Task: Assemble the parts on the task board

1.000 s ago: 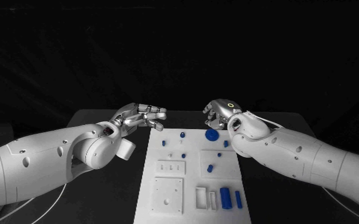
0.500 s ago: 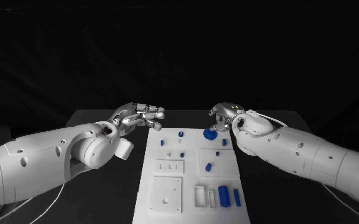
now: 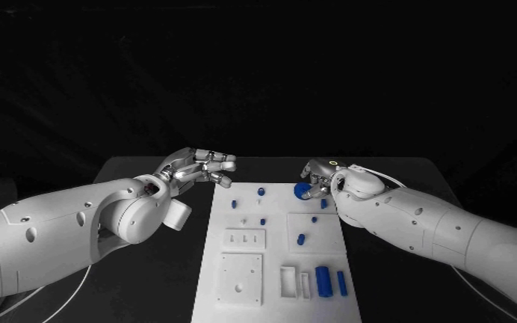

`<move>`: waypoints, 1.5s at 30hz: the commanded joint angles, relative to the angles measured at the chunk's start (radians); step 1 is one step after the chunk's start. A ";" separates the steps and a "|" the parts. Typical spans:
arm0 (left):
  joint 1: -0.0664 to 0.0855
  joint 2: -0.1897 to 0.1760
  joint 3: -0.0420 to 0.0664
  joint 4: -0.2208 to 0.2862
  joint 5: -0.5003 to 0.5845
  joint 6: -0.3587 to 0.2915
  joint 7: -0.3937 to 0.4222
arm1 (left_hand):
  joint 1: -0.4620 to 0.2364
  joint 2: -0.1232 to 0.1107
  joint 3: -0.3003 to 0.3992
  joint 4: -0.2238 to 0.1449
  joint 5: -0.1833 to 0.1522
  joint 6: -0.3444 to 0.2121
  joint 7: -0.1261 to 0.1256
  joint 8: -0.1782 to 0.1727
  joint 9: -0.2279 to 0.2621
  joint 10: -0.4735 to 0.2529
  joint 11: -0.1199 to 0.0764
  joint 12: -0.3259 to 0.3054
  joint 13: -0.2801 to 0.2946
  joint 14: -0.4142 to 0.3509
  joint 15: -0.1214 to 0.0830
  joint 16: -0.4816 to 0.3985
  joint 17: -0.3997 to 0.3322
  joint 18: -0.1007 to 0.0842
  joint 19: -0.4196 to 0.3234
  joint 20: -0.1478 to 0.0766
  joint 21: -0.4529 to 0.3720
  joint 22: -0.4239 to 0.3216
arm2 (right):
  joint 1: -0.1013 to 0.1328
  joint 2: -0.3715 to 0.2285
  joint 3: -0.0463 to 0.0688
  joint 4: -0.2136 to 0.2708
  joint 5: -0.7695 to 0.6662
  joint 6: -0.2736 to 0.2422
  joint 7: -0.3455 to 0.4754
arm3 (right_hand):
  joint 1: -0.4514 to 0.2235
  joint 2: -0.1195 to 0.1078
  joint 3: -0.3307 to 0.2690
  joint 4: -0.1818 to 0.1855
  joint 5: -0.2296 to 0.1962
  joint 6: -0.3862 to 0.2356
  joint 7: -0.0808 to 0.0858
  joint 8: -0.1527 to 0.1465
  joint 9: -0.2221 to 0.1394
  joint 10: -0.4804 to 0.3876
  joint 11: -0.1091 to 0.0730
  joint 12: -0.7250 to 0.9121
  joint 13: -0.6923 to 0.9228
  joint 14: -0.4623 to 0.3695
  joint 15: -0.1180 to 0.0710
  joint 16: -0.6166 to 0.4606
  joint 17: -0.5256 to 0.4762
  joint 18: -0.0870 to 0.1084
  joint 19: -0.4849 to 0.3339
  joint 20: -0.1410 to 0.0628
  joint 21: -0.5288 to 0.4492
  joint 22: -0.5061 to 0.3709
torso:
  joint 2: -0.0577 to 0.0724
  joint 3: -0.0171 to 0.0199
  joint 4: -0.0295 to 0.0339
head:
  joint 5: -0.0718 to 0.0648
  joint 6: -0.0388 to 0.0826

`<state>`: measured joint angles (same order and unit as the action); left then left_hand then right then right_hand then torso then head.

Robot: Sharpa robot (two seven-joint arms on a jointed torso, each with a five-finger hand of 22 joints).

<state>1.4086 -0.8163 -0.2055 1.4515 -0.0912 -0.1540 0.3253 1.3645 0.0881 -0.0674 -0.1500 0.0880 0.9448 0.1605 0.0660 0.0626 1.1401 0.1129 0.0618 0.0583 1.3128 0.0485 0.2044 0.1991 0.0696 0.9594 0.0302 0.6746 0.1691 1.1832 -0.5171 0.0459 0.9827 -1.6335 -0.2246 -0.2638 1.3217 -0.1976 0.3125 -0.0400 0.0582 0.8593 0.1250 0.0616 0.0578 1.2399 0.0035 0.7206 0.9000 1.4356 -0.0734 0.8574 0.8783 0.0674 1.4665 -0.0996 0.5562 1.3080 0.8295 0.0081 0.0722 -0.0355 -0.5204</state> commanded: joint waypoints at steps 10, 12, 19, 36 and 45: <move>0.000 0.001 0.001 0.005 0.001 0.018 0.004 | -0.008 0.004 -0.003 -0.001 -0.002 0.004 0.000 0.001 0.002 -0.003 0.002 -0.002 0.001 -0.007 0.003 -0.003 0.000 0.010 -0.005 0.000 0.004 -0.001 | -0.006 0.017 0.000 -0.035 0.001 0.019 0.017 | -0.013 0.046 0.042 -0.029 -0.009 0.068 -0.004 -0.001 0.003 -0.005 -0.008 0.000 0.002 0.011 -0.004 -0.002 0.018 0.005 0.014 0.002 0.024 0.075 | 0.001 0.0026 0.0010 | -0.001 -0.005; 0.000 0.001 0.001 0.005 0.001 0.018 0.004 | -0.009 0.005 -0.003 0.000 -0.002 0.004 0.000 0.001 0.001 -0.003 0.002 -0.002 0.001 -0.008 0.003 -0.004 0.000 0.010 -0.005 0.001 0.005 -0.002 | -0.007 0.018 0.000 -0.037 0.003 0.018 0.018 | -0.020 0.047 0.059 -0.036 -0.010 0.076 -0.004 -0.002 0.003 -0.005 -0.009 -0.002 0.003 0.010 -0.005 -0.002 0.022 0.003 0.013 -0.001 0.025 0.074 | 0.001 0.0023 0.0009 | 0.000 -0.006; 0.000 0.001 0.001 0.004 0.001 0.019 0.003 | -0.009 0.005 -0.003 0.000 -0.002 0.004 0.000 0.001 0.001 -0.003 0.002 -0.002 0.001 -0.008 0.003 -0.004 0.000 0.010 -0.005 0.001 0.005 -0.002 | -0.007 0.019 0.000 -0.044 0.014 0.021 0.024 | -0.066 0.073 0.137 -0.061 -0.010 0.084 -0.002 -0.001 0.004 -0.006 -0.011 -0.004 0.015 0.012 -0.007 -0.002 0.038 -0.001 0.010 -0.005 0.037 0.075 | 0.001 0.0035 -0.0002 | -0.002 -0.006; -0.001 0.003 0.000 0.003 0.001 0.020 0.001 | -0.009 0.005 -0.003 0.000 -0.002 0.004 0.000 0.001 0.001 -0.003 0.002 -0.002 0.001 -0.008 0.003 -0.004 0.000 0.010 -0.005 0.001 0.005 -0.002 | -0.012 0.033 -0.001 -0.062 0.023 0.027 0.030 | -0.075 0.066 0.114 -0.067 -0.010 0.064 -0.003 -0.003 0.002 -0.002 -0.010 -0.008 0.021 0.014 -0.007 -0.005 0.049 -0.001 0.008 -0.004 0.047 0.076 | 0.002 0.0023 0.0030 | -0.004 -0.011; -0.002 0.002 0.000 0.003 0.001 0.020 -0.001 | -0.009 0.005 -0.003 0.000 -0.002 0.004 0.000 0.001 0.001 -0.003 0.002 -0.002 0.001 -0.008 0.003 -0.004 0.000 0.010 -0.005 0.001 0.005 -0.002 | -0.017 0.040 -0.002 -0.077 0.020 0.029 0.029 | -0.066 0.068 0.090 -0.064 -0.010 0.060 -0.003 -0.002 0.002 -0.001 -0.010 -0.011 0.022 0.016 -0.006 -0.008 0.052 -0.001 0.007 -0.003 0.049 0.076 | 0.003 0.0019 0.0011 | -0.002 -0.015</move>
<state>1.4070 -0.8157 -0.2059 1.4522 -0.0912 -0.1481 0.3204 1.3645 0.0881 -0.0673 -0.1500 0.0880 0.9448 0.1604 0.0660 0.0625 1.1401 0.1129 0.0618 0.0581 1.3094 0.0519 0.2044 0.1991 0.0695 0.9594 0.0302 0.6746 0.1678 1.1681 -0.4777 0.0451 0.9091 -1.6095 -0.2124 -0.2406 1.2462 -0.1249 0.4070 -0.1048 0.0535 0.9265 0.1245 0.0615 0.0593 1.2326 -0.0037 0.7160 0.9207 1.4414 -0.0790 0.8549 0.9295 0.0680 1.4665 -0.0996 0.6005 1.3076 0.8316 0.0101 0.0744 -0.0375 -0.5343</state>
